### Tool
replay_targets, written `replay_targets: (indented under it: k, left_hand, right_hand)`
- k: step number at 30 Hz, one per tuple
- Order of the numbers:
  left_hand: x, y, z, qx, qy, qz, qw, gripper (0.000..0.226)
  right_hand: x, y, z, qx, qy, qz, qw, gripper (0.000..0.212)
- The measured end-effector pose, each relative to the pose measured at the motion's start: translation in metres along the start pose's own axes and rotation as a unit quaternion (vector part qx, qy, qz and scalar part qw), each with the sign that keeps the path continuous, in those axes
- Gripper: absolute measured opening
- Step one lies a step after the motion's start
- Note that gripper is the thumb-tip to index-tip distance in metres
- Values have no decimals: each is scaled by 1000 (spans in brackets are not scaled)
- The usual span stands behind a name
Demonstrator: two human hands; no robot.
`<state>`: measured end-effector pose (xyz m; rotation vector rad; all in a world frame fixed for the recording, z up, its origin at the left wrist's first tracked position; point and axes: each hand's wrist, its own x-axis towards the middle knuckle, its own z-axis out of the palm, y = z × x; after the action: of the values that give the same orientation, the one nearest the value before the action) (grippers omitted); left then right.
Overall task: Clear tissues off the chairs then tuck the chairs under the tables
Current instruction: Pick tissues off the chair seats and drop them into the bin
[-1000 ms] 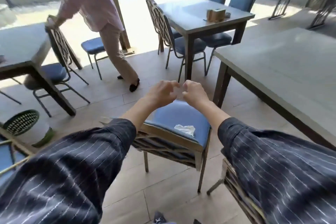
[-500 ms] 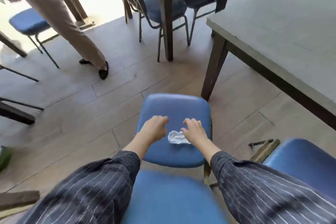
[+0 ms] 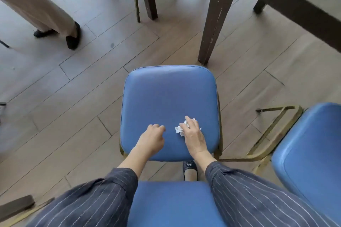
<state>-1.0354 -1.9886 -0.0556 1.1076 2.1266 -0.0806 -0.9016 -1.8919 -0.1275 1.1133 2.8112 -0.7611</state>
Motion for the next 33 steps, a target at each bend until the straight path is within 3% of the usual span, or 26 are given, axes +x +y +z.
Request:
replay_targets:
  k: [3, 6, 11, 14, 17, 22, 26, 29, 33]
  left_hand:
    - [-14, 19, -16, 18, -13, 24, 999, 38]
    - [-22, 52, -55, 46, 11, 67, 997, 39]
    - [-48, 145, -139, 84, 94, 172, 977, 39]
    - [-80, 222, -177, 88, 128, 235, 959, 30]
    - [-126, 303, -187, 95, 143, 303, 937, 37]
    - [-209, 436, -143, 121, 120, 444, 879, 36]
    - [-280, 526, -77, 153, 83, 544, 821, 32]
    - [-334, 576, -18, 183, 45, 577, 794, 29]
    - [-383, 641, 67, 188, 2, 594, 782, 30]
  right_hand:
    - [10, 3, -41, 38, -27, 57, 997, 23]
    - [19, 5, -108, 58, 5, 101, 993, 22]
    - [-18, 8, -269, 94, 122, 147, 977, 25]
    - [-73, 18, -354, 105, 196, 178, 959, 28]
    - [-148, 37, -412, 116, 235, 230, 937, 27]
    - [-305, 83, -463, 92, 295, 312, 898, 29]
    - [-440, 131, -469, 124, 348, 400, 839, 30]
    - [-532, 161, -458, 146, 398, 452, 785, 28]
    - [-636, 195, -430, 150, 405, 507, 746, 25]
